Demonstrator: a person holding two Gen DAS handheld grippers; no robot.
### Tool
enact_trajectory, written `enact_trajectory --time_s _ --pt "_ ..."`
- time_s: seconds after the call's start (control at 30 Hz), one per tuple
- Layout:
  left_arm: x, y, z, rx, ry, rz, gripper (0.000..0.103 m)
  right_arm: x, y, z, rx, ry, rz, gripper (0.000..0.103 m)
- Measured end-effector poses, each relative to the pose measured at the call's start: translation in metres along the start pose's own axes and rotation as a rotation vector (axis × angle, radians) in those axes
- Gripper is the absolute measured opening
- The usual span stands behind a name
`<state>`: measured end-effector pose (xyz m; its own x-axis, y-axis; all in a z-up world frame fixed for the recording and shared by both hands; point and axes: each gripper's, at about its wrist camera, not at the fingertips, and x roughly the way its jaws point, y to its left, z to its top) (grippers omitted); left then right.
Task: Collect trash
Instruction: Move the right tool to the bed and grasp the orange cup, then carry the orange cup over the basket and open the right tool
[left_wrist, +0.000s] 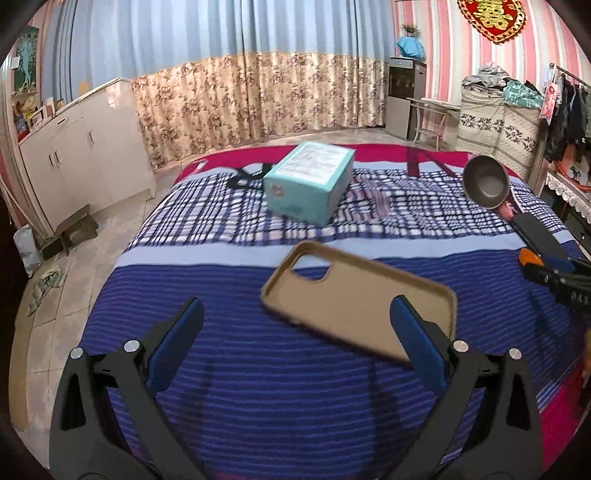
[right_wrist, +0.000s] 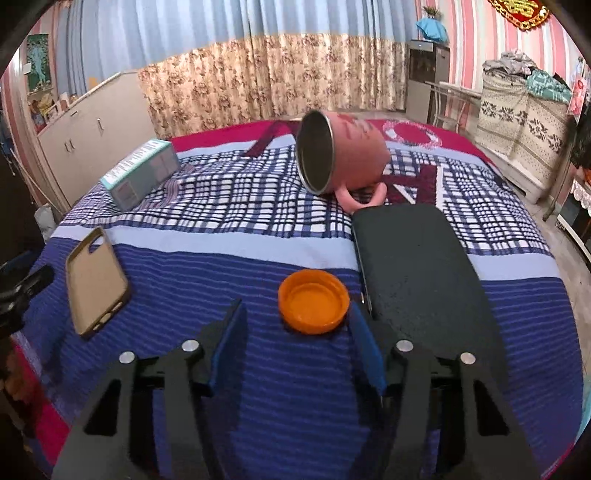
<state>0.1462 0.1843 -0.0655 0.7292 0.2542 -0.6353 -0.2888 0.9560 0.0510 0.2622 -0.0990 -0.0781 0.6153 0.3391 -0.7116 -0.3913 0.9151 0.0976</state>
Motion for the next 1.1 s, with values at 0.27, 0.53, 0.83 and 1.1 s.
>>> enact_trajectory --time_s 0.27,0.53,0.83,1.1 --pt "-0.001 -0.001 -0.006 0.000 0.016 -0.003 0.097 0.000 0.006 0.000 -0.009 -0.014 0.016 0.040" --pt "-0.012 -0.032 -0.002 0.034 -0.006 -0.053 0.097 -0.081 -0.048 -0.016 0.074 -0.126 -0.100 0.040" --pt "-0.043 -0.091 -0.001 0.112 -0.072 -0.130 0.097 -0.179 -0.201 -0.081 0.293 -0.166 -0.463 0.040" --pt "-0.086 -0.127 -0.005 0.119 -0.119 -0.208 0.097 -0.213 -0.276 -0.125 0.500 -0.162 -0.549 0.067"
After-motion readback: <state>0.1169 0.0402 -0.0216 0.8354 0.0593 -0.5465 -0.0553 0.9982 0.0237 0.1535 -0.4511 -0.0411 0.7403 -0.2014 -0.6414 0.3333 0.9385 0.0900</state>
